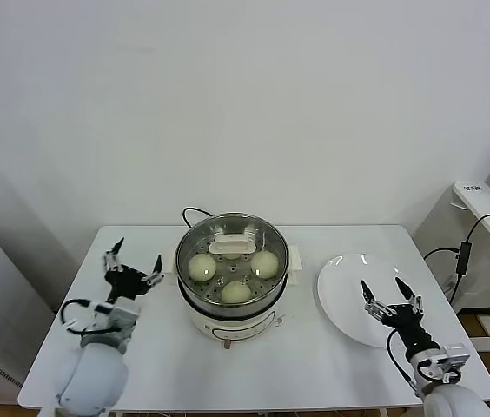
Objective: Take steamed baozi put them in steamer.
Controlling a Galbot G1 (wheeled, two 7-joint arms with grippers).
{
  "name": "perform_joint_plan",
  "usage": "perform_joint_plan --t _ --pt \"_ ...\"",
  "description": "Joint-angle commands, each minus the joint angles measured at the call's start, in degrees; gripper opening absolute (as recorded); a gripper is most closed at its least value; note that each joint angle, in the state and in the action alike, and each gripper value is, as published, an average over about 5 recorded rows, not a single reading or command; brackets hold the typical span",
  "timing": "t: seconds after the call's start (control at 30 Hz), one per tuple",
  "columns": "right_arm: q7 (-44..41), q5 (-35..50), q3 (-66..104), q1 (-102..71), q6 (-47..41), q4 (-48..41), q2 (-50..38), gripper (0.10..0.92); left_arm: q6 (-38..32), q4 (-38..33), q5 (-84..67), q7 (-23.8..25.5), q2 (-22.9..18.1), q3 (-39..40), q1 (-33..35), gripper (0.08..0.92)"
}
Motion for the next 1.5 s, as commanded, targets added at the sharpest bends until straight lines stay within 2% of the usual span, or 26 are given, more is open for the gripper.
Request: perform_joint_plan --t 0.03,0.27,0.57,1.5 --pt "1.75 -0.49 -2.41 1.88 0.07 -0.66 0.35 0.823 -39.05 6.03 -10.07 2.55 -12.64 -17.81 10.53 0.823" --pt "0.24 -1.88 -2.05 0.38 1.59 -1.36 1.08 0.823 -41.44 8.32 -10.09 3.79 -16.25 -19.86 12.51 0.823" --pt "-0.94 -3.26 -2.40 -0.94 4.00 -1.55 2.21 0.823 -40.52 8.71 -10.12 6.84 -18.49 -20.09 13.79 0.823" --pt "-0.67 -3.50 -3.24 -2.55 5.78 0.11 2.39 0.823 -40.83 8.16 -16.20 13.87 -17.90 -19.87 18.37 0.823"
